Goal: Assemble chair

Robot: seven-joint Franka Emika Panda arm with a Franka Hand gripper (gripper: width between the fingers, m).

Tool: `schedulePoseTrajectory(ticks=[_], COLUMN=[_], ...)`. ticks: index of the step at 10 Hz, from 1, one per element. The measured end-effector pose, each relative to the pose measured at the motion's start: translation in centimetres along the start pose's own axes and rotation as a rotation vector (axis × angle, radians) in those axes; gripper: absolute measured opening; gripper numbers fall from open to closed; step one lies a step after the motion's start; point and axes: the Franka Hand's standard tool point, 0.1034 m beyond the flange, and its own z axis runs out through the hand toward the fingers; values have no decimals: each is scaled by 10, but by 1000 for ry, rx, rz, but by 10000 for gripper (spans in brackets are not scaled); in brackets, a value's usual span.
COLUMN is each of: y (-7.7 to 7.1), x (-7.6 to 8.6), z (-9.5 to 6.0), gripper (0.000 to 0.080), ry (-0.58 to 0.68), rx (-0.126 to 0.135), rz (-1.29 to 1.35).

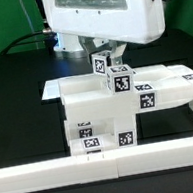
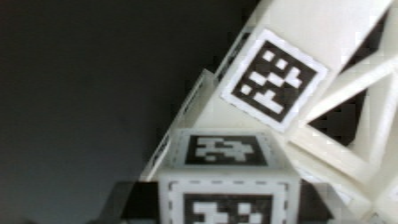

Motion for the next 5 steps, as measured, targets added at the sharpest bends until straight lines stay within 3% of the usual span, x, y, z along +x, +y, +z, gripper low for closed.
schedulePoseTrajectory(ticks=[3,4,5], y=[-1,-1,-1], x=[-2,-2,-2], z=[0,0,0], gripper=[287,482,482], ry=[-8,-8,-8], rx=[6,6,6], rz=[123,101,70])
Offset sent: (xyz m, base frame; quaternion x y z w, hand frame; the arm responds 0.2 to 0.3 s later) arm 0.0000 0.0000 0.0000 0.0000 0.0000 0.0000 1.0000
